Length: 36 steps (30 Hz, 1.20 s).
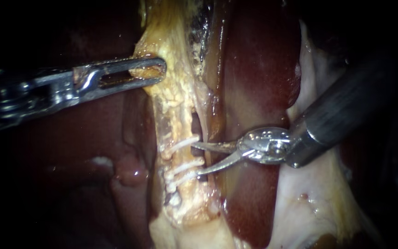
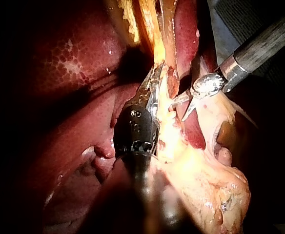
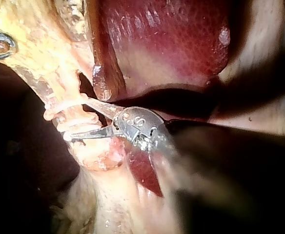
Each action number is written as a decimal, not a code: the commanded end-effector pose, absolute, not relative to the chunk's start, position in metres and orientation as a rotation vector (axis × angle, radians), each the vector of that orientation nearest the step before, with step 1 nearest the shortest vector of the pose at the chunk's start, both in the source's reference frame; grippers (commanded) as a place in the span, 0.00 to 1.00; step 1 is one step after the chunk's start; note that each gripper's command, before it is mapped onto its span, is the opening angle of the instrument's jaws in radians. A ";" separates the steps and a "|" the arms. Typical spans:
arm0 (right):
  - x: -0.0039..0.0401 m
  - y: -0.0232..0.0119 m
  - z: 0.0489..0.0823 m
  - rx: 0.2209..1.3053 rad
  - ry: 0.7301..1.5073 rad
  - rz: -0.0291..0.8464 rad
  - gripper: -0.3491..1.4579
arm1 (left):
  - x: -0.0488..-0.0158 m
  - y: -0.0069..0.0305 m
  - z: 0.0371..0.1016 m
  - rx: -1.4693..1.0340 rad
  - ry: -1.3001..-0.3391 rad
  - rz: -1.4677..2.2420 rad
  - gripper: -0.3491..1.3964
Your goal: Go to the cutting position left tube
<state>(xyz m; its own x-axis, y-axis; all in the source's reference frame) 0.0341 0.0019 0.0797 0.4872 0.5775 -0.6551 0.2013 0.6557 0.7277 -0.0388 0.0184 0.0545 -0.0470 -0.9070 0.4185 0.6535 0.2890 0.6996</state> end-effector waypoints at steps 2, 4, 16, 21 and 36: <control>0.0346 0.0019 0.0797 0.864 1.067 0.265 0.97 | -0.0388 0.0183 0.0545 0.327 -0.978 -1.301 0.00; 0.0349 0.0018 0.0797 0.871 1.065 0.258 0.97 | -0.0388 0.0183 0.0545 0.327 -0.978 -1.301 0.00; 0.0360 0.0018 0.0797 0.933 1.124 0.200 0.95 | -0.0388 0.0182 0.0545 0.327 -0.978 -1.301 0.00; 0.0366 0.0019 0.0794 0.972 1.177 0.164 0.93 | -0.0388 0.0182 0.0545 0.327 -0.978 -1.301 0.00; 0.0401 0.0017 0.0789 1.045 1.214 0.158 0.91 | -0.0389 0.0183 0.0546 0.327 -0.978 -1.301 0.00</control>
<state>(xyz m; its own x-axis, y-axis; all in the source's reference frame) 0.0402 0.0017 0.0789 0.3979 0.6110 -0.6844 0.4128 0.5470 0.7283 -0.0389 0.0184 0.0546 -0.0474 -0.9068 0.4190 0.6553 0.2883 0.6982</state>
